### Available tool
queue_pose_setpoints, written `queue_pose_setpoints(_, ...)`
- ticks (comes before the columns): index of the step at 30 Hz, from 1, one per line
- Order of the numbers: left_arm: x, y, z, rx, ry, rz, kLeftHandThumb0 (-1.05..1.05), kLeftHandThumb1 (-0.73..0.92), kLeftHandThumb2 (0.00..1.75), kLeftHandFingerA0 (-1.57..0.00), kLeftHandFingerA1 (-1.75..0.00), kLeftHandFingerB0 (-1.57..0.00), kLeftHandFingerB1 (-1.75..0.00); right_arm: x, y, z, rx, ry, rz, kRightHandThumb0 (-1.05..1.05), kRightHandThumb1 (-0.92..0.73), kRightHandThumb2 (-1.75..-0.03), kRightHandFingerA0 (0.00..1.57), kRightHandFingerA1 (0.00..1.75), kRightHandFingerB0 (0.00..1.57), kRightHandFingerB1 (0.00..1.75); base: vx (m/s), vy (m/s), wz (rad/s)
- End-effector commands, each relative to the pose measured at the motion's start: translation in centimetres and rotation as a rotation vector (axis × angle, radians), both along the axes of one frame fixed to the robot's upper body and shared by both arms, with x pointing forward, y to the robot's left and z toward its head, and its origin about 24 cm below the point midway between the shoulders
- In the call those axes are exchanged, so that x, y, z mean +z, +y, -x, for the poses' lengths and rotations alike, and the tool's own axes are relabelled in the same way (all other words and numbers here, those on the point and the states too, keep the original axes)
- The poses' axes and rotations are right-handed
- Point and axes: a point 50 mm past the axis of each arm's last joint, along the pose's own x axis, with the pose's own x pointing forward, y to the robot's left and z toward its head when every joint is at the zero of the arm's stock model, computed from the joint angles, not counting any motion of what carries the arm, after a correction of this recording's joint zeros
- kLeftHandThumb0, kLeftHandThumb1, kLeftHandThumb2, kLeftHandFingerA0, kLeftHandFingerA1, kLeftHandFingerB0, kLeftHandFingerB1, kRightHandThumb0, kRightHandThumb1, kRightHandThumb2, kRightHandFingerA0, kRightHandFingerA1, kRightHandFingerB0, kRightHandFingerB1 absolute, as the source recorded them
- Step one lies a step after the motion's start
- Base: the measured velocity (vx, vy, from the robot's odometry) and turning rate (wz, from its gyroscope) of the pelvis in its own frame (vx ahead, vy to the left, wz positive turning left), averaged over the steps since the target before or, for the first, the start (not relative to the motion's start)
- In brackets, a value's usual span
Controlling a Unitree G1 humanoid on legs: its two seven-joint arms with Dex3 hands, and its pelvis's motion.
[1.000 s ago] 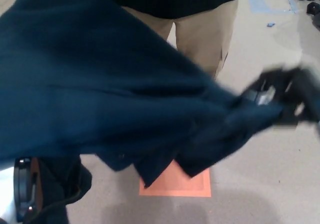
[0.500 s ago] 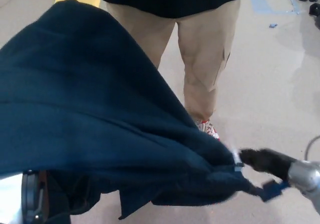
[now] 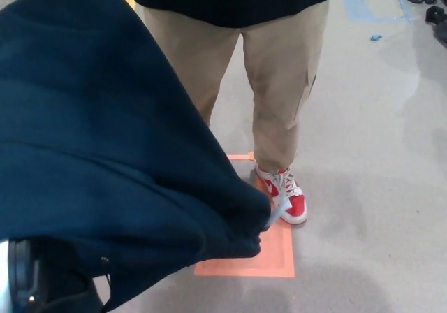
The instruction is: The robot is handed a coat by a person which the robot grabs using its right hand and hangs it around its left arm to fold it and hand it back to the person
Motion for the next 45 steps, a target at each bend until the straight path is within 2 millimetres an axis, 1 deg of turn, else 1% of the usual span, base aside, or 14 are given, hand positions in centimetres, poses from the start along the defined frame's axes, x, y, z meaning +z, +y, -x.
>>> queue_pose_setpoints(1, 0.1, 1.0, 0.5, -0.005, -0.036, 0.02, -0.7, 0.75, 0.63, -0.27, -0.32, -0.22, -0.3, -0.9, -1.8, 2.1, 0.091, 0.097, 0.2, -0.8, -0.57, -0.95, 0.0, 0.16, 0.0, 0.13, 0.0, 0.0, 0.0)
queue_pose_setpoints(6, -0.9, 1.1, 1.2, -0.042, -0.045, -0.009, -0.71, 0.77, 0.64, -0.32, -0.32, -0.25, -0.3, -1.2, -2.3, 2.4, -0.106, -0.164, 0.116, -0.88, -0.84, -1.07, 0.0, 0.0, 0.0, 0.0, 0.0, 0.0, 0.0)
queue_pose_setpoints(7, -1.1, 0.8, 1.3, -0.056, -0.047, -0.011, -0.71, 0.76, 0.63, -0.3, -0.32, -0.22, -0.3, -1.1, -1.8, 1.5, -0.272, -0.306, 0.031, -0.81, -0.72, -1.03, 0.0, 0.12, 0.0, 0.14, 0.0, 0.0, 0.0)
queue_pose_setpoints(8, -1.1, 0.7, 1.4, -0.065, -0.047, -0.011, -0.71, 0.75, 0.63, -0.27, -0.32, -0.21, -0.3, -1.0, -1.5, 1.1, -0.365, -0.383, -0.018, -0.69, -0.82, -0.66, 0.0, 0.17, 0.02, 0.22, 0.0, 0.0, 0.0)
queue_pose_setpoints(9, -1.2, 0.6, 1.4, -0.071, -0.047, -0.011, -0.71, 0.75, 0.63, -0.27, -0.32, -0.21, -0.3, -1.0, -1.4, 0.9, -0.396, -0.414, -0.038, -0.69, -0.82, -0.66, 0.0, 0.17, 0.02, 0.22, 0.0, 0.0, 0.0)
queue_pose_setpoints(10, -1.2, 0.4, 1.4, -0.077, -0.047, -0.008, -0.71, 0.74, 0.63, -0.28, -0.32, -0.23, -0.3, -1.0, -1.0, 0.6, -0.442, -0.456, -0.065, -0.82, -0.69, -0.97, 0.07, 0.2, 0.08, 0.19, 0.0, 0.0, 0.0)
queue_pose_setpoints(12, -1.5, -0.4, 1.7, -0.1, -0.051, -0.001, -0.7, 0.75, 0.63, -0.3, -0.32, -0.29, -0.31, -1.3, 1.0, -0.7, -0.712, -0.645, -0.241, -0.35, -0.51, -1.05, 0.0, 0.49, 0.0, 0.48, 0.0, 0.0, 0.0)
queue_pose_setpoints(14, -1.6, -0.9, 1.8, -0.113, -0.055, 0.004, -0.71, 0.75, 0.63, -0.29, -0.32, -0.27, -0.31, -1.6, 1.7, -0.7, -0.803, -0.683, -0.306, -0.35, -0.53, -1.06, 0.0, 0.49, 0.0, 0.48, 0.0, 0.0, 0.0)
queue_pose_setpoints(15, -1.6, -1.2, 1.9, -0.121, -0.056, 0.006, -0.71, 0.75, 0.63, -0.29, -0.32, -0.27, -0.31, -1.7, 1.8, -0.6, -0.821, -0.689, -0.322, -0.35, -0.53, -1.06, 0.0, 0.49, 0.0, 0.48, 0.0, 0.0, 0.0)
queue_pose_setpoints(16, -1.5, -1.7, 2.0, -0.142, -0.071, 0.011, -0.71, 0.74, 0.63, -0.29, -0.32, -0.26, -0.31, -2.5, 2.7, 0.0, -0.822, -0.656, -0.362, -0.69, -0.64, -0.98, 0.03, 0.36, 0.03, 0.29, 0.0, 0.0, 0.0)
queue_pose_setpoints(20, -0.7, -2.4, 2.4, -0.169, -0.098, 0.022, -0.7, 0.73, 0.63, -0.31, -0.33, -0.26, -0.31, -3.7, 3.1, 1.5, -0.751, -0.553, -0.349, -0.85, -0.71, -1.0, 0.06, 0.21, 0.07, 0.16, 0.0, 0.0, 0.0)
queue_pose_setpoints(40, 0.0, -3.0, 2.8, -0.17, -0.099, 0.01, -0.69, 0.73, 0.62, -0.29, -0.32, -0.22, -0.3, -4.0, 1.8, 2.6, -0.716, -0.475, -0.266, -0.74, -0.63, -1.0, 0.0, 0.23, 0.05, 0.23, 0.0, 0.0, 0.0)
queue_pose_setpoints(43, 0.0, -3.0, 2.8, -0.168, -0.095, 0.016, -0.69, 0.72, 0.62, -0.29, -0.32, -0.22, -0.3, -4.0, 1.8, 2.6, -0.718, -0.475, -0.272, -0.7, -0.79, -0.64, 0.01, 0.21, 0.02, 0.21, 0.0, 0.0, 0.0)
queue_pose_setpoints(45, 0.0, -3.0, 2.8, -0.167, -0.093, 0.021, -0.69, 0.72, 0.62, -0.29, -0.33, -0.22, -0.3, -4.0, 1.9, 2.6, -0.715, -0.475, -0.269, -0.76, -0.64, -0.89, 0.03, 0.19, 0.02, 0.18, 0.0, 0.0, 0.0)
